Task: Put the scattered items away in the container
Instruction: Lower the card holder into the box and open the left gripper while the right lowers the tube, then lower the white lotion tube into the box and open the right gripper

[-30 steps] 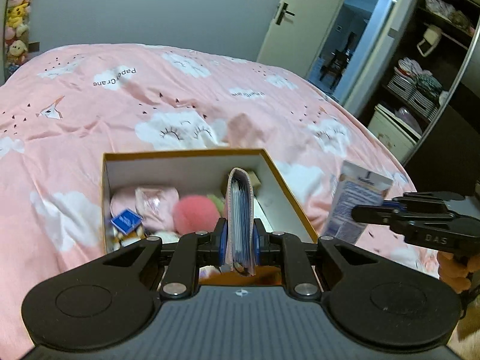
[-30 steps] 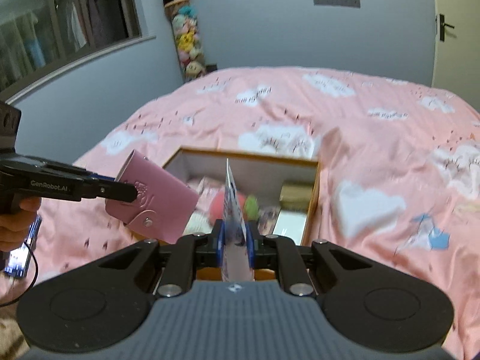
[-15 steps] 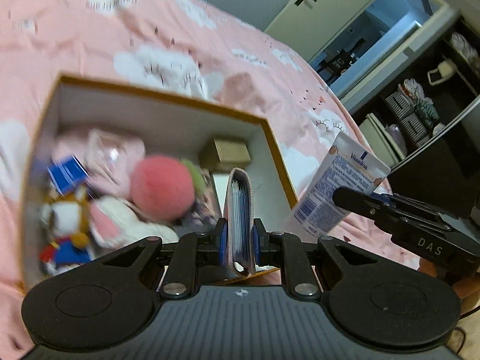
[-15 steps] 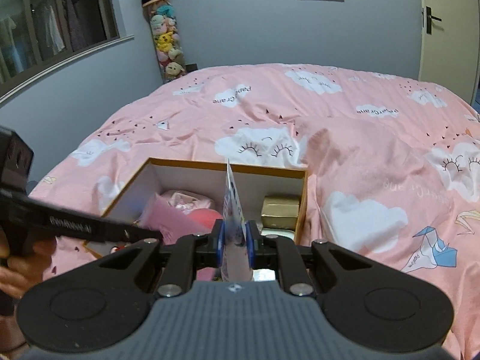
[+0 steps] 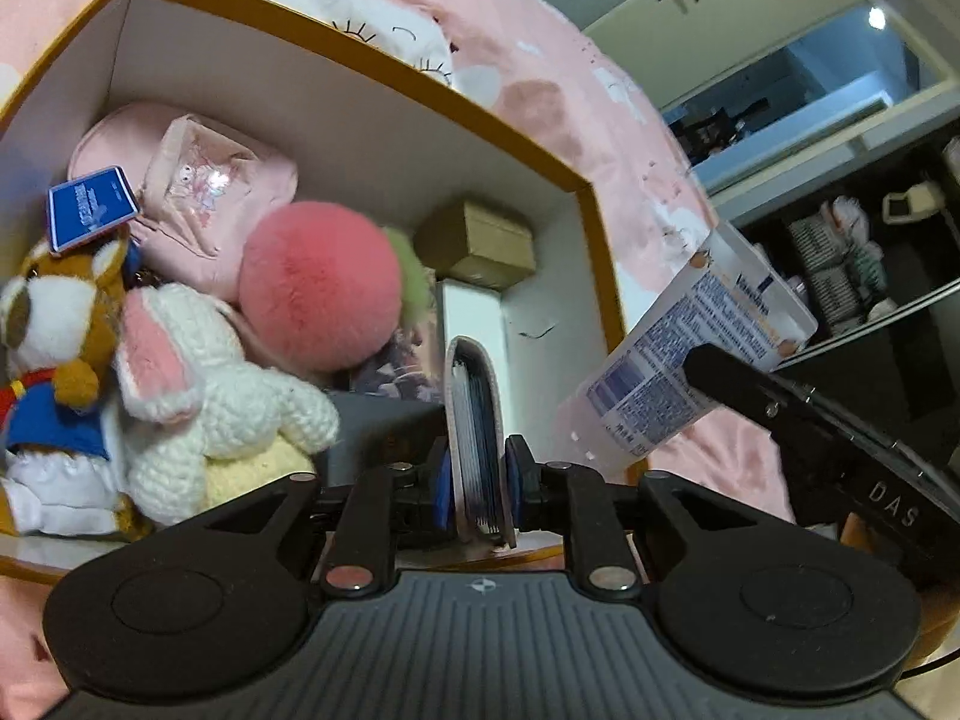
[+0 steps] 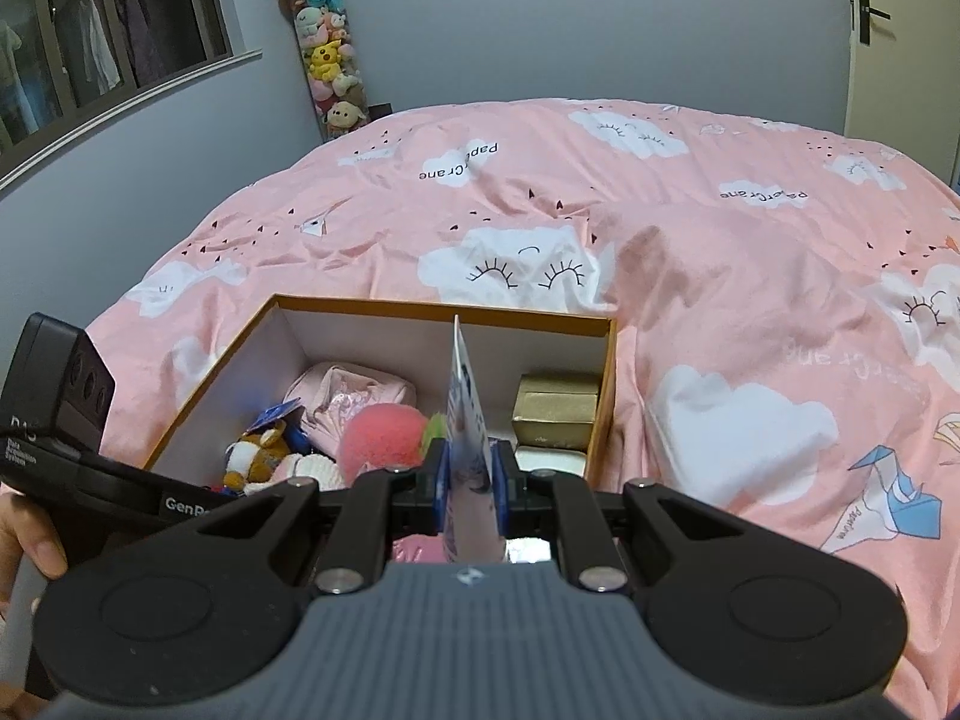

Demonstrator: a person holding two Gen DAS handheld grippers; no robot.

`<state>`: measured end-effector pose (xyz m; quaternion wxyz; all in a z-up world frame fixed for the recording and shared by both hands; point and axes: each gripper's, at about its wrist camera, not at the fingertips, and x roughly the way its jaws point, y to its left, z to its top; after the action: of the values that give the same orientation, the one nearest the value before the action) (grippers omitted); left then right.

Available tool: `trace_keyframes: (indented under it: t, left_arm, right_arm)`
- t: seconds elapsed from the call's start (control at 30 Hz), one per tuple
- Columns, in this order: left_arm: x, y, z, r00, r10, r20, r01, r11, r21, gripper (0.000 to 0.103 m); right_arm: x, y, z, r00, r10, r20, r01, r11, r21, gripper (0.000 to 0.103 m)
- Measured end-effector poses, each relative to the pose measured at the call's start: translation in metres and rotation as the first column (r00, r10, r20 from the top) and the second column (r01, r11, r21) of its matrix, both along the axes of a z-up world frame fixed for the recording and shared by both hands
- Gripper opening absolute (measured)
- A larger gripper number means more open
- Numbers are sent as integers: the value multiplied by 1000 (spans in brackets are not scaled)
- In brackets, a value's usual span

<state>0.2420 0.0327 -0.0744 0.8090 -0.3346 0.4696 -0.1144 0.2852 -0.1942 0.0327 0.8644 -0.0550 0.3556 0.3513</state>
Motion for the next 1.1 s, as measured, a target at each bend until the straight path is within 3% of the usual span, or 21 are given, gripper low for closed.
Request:
trace_keyframes:
  t: [0.23, 0.43, 0.53, 0.63, 0.83, 1.1]
  left_arm:
    - [3, -12, 2, 998, -37, -51, 45, 985, 167, 34]
    - [1, -24, 6, 995, -63, -81, 86, 942, 324, 37]
    - [1, -25, 6, 993, -87, -76, 106, 945, 310, 37]
    - [4, -27, 2, 991, -105, -86, 127, 943, 307, 28]
    - [4, -25, 0, 991, -107, -80, 125, 956, 267, 27]
    - [-3, -11, 27, 995, -103, 3, 96, 938, 333, 27]
  right_arm:
    - [7, 5, -6, 1000, -3, 6, 3, 1000, -18, 16]
    - [11, 8, -10, 1000, -7, 18, 8, 999, -38, 16]
    - [14, 9, -12, 999, -15, 28, 16, 999, -47, 16]
    - [17, 10, -13, 1000, -17, 18, 17, 999, -38, 16]
    - [23, 17, -15, 999, -31, 18, 31, 999, -24, 16]
    - [38, 45, -19, 999, 25, 48, -24, 1000, -14, 16]
